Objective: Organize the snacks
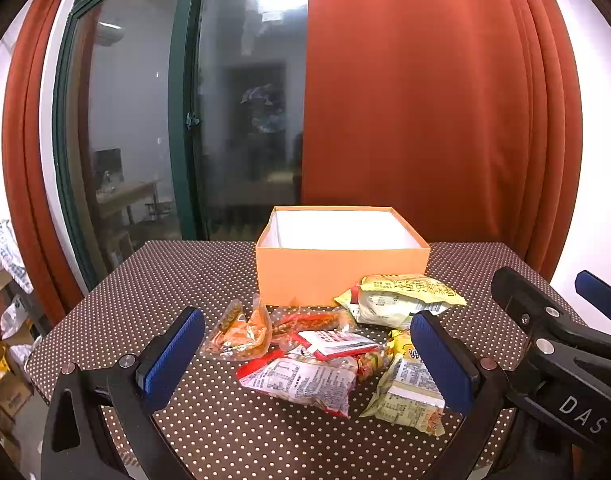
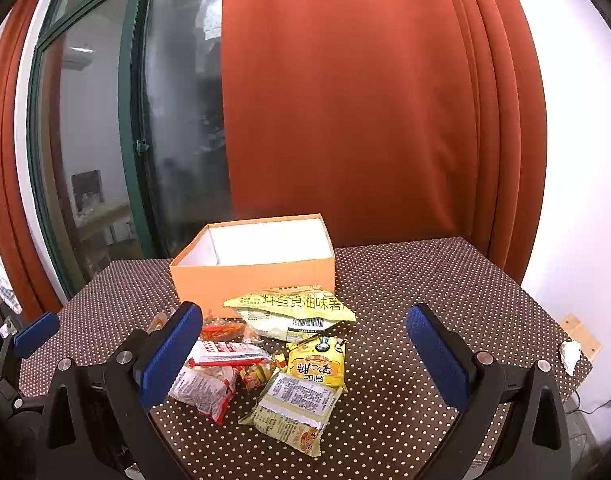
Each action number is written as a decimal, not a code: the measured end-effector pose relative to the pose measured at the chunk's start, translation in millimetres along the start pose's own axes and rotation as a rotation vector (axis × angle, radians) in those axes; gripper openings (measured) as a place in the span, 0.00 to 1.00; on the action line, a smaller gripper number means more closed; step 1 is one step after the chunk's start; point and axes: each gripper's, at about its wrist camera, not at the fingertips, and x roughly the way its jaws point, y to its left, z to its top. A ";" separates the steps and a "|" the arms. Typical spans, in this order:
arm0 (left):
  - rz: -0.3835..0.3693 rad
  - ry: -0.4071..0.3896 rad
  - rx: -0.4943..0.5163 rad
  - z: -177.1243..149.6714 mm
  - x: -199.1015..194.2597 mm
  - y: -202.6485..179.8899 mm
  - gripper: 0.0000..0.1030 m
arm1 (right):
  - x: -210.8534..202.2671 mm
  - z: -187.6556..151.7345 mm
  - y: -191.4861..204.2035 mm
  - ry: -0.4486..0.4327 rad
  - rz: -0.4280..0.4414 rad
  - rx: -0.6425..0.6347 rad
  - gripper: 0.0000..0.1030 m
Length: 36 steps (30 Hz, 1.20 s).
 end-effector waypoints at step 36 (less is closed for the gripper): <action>-0.016 0.096 0.050 -49.9 62.0 -13.5 0.99 | 64.9 -47.7 3.5 0.121 0.025 0.035 1.00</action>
